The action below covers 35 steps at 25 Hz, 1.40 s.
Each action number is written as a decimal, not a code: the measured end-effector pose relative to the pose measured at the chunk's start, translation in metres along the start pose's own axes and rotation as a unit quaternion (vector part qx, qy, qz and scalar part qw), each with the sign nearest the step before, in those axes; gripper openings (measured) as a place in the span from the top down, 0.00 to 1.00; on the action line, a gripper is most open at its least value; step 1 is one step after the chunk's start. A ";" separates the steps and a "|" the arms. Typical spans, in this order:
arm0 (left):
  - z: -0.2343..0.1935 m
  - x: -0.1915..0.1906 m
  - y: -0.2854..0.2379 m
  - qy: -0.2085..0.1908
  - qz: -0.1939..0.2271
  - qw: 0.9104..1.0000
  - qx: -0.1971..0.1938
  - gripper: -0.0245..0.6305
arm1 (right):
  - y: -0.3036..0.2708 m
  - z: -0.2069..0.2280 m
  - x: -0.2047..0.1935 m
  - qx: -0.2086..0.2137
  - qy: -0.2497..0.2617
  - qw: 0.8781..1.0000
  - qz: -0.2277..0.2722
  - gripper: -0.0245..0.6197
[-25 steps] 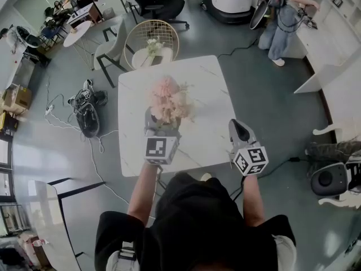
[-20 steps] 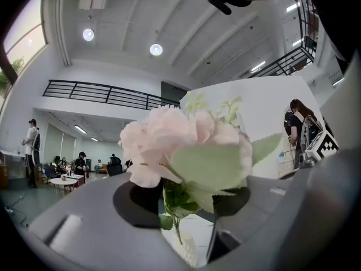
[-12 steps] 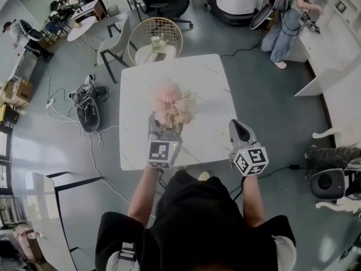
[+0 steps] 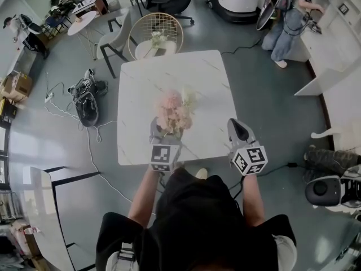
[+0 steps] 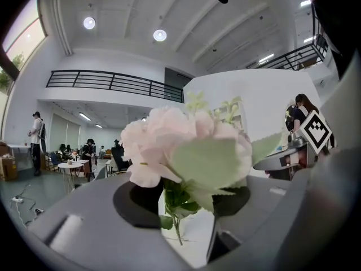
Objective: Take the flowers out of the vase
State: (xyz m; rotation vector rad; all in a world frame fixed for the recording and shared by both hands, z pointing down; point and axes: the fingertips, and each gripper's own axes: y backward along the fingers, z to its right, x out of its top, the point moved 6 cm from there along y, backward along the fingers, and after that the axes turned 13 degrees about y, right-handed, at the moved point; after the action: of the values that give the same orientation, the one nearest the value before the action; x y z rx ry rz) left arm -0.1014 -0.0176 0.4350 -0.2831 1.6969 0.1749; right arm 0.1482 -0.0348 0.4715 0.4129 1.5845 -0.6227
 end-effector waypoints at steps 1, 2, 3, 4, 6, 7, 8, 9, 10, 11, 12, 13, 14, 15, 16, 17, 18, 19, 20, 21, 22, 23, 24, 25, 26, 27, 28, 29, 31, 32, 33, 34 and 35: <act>0.000 -0.003 0.001 0.001 -0.004 1.000 0.001 0.65 | 0.000 0.000 0.000 0.001 0.001 1.000 -0.001 0.96; 0.000 -0.006 0.001 0.002 -0.007 1.000 0.002 0.65 | -0.001 0.000 0.000 0.002 0.002 1.000 -0.002 0.96; -0.001 -0.009 0.002 0.002 -0.011 1.000 0.004 0.65 | -0.001 0.000 0.000 0.002 0.003 1.000 -0.003 0.96; -0.001 -0.013 0.003 0.003 -0.015 1.000 0.005 0.65 | -0.001 0.000 -0.001 0.003 0.004 1.000 -0.004 0.96; -0.002 -0.018 0.003 0.005 -0.020 1.000 0.009 0.65 | -0.002 0.001 -0.002 0.005 0.005 1.000 -0.005 0.96; -0.002 -0.021 0.004 0.006 -0.022 1.000 0.010 0.65 | -0.002 0.001 -0.002 0.005 0.005 1.000 -0.005 0.96; -0.002 -0.023 0.004 0.006 -0.025 1.000 0.012 0.65 | -0.002 0.002 -0.002 0.005 0.004 1.000 -0.006 0.96; -0.002 -0.025 0.005 0.006 -0.028 1.000 0.013 0.65 | -0.002 0.002 -0.003 0.006 0.004 1.000 -0.007 0.96; -0.002 -0.027 0.006 0.005 -0.031 0.999 0.014 0.65 | -0.002 0.002 -0.003 0.006 0.004 1.000 -0.008 0.96; -0.003 -0.029 0.007 0.006 -0.034 0.999 0.015 0.65 | -0.002 0.001 -0.004 0.007 0.003 1.000 -0.009 0.96; -0.003 -0.031 0.008 0.007 -0.038 0.999 0.016 0.65 | -0.002 0.001 -0.004 0.007 0.003 1.000 -0.009 0.96; -0.003 -0.033 0.008 0.008 -0.041 0.999 0.016 0.65 | -0.003 0.000 -0.003 0.007 0.004 1.000 -0.010 0.96; -0.004 -0.034 0.009 0.009 -0.044 0.999 0.017 0.65 | -0.003 0.000 -0.003 0.008 0.004 1.000 -0.010 0.96; -0.004 -0.036 0.009 0.011 -0.046 0.999 0.018 0.65 | -0.003 0.000 -0.003 0.008 0.003 1.000 -0.011 0.96; -0.004 -0.037 0.010 0.012 -0.049 0.999 0.018 0.65 | -0.003 -0.001 -0.004 0.009 0.003 1.000 -0.013 0.96; -0.003 -0.039 0.010 0.012 -0.051 0.998 0.018 0.65 | -0.003 -0.001 -0.005 0.009 0.002 1.000 -0.014 0.96; -0.002 -0.040 0.011 0.013 -0.053 0.998 0.017 0.65 | -0.002 -0.001 -0.006 0.010 0.002 1.000 -0.015 0.96; -0.001 -0.042 0.011 0.013 -0.055 0.998 0.016 0.65 | -0.002 -0.001 -0.008 0.010 0.002 1.000 -0.015 0.96; -0.001 -0.043 0.011 0.013 -0.056 0.998 0.014 0.65 | -0.002 -0.001 -0.008 0.010 0.003 1.000 -0.016 0.96; 0.000 -0.044 0.011 0.013 -0.057 0.998 0.013 0.65 | -0.003 -0.001 -0.009 0.010 0.004 1.000 -0.016 0.96; 0.001 -0.044 0.011 0.013 -0.058 0.998 0.012 0.65 | -0.003 -0.002 -0.009 0.010 0.004 1.000 -0.017 0.96; 0.001 -0.045 0.011 0.012 -0.059 0.998 0.011 0.65 | -0.003 -0.002 -0.010 0.011 0.004 1.000 -0.017 0.96; 0.001 -0.046 0.010 0.011 -0.060 0.998 0.010 0.65 | -0.003 -0.002 -0.011 0.011 0.004 1.000 -0.017 0.96; 0.001 -0.046 0.010 0.011 -0.060 0.998 0.010 0.65 | -0.004 -0.002 -0.012 0.011 0.003 1.000 -0.018 0.96; 0.001 -0.046 0.010 0.010 -0.060 0.998 0.009 0.65 | -0.004 -0.003 -0.013 0.011 0.002 1.000 -0.018 0.96; 0.000 -0.046 0.010 0.010 -0.061 0.998 0.009 0.65 | -0.005 -0.003 -0.013 0.011 0.002 1.000 -0.018 0.96; 0.000 -0.046 0.010 0.010 -0.061 0.998 0.009 0.65 | -0.005 -0.003 -0.012 0.011 0.002 1.000 -0.018 0.96; -0.001 -0.045 0.010 0.010 -0.061 0.998 0.009 0.65 | -0.005 -0.004 -0.011 0.012 0.002 1.000 -0.018 0.96; -0.001 -0.044 0.011 0.011 -0.061 0.998 0.009 0.65 | -0.005 -0.004 -0.011 0.013 0.003 1.000 -0.019 0.96; 0.000 -0.044 0.011 0.011 -0.061 0.998 0.010 0.65 | -0.005 -0.004 -0.011 0.014 0.004 1.000 -0.019 0.96; 0.000 -0.045 0.011 0.011 -0.060 0.998 0.010 0.65 | -0.005 -0.004 -0.012 0.015 0.004 1.000 -0.018 0.96; 0.001 -0.046 0.010 0.011 -0.059 0.998 0.010 0.65 | -0.005 -0.003 -0.014 0.015 0.005 1.000 -0.018 0.96; 0.001 -0.047 0.009 0.010 -0.059 0.998 0.010 0.65 | -0.006 -0.003 -0.015 0.015 0.005 1.000 -0.018 0.96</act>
State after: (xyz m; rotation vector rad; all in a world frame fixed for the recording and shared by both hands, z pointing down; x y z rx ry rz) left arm -0.0968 -0.0043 0.4807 -0.3701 1.6963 0.0693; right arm 0.1443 -0.0364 0.4870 0.4114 1.5973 -0.6736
